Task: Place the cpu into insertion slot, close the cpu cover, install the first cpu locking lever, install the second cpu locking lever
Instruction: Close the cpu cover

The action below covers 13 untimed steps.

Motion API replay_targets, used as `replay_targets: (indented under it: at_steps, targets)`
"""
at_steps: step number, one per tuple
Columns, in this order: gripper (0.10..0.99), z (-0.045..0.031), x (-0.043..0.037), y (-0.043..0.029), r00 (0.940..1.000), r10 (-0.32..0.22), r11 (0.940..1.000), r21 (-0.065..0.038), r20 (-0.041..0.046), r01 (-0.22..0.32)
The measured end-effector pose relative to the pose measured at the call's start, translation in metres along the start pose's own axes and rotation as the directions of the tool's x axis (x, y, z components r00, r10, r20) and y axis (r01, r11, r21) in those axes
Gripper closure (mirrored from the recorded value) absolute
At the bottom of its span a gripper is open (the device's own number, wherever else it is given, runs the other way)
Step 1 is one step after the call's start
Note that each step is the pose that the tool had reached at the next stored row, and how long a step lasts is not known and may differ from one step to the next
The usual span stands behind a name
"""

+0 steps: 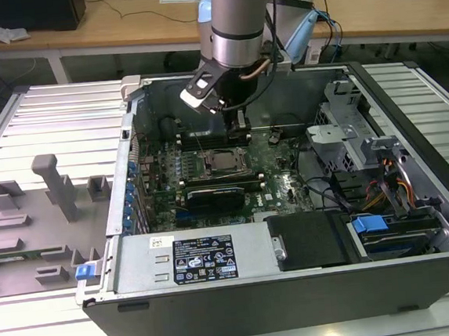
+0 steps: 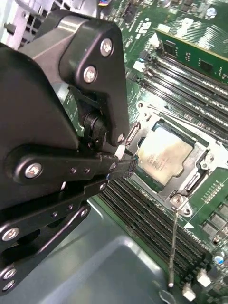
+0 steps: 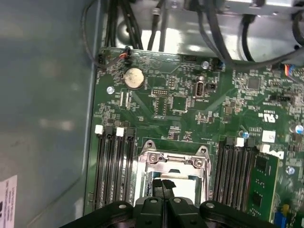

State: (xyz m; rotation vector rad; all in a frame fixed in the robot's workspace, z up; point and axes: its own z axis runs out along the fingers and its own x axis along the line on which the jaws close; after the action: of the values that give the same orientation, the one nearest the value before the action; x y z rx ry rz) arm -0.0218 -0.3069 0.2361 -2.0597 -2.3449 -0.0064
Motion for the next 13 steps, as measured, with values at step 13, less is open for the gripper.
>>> replay_targets:
  at_steps: [13]
  targets:
    - [0.980,0.0010,0.0000,-0.0001,0.9307,-0.365,0.9310,0.018,0.0226,0.365]
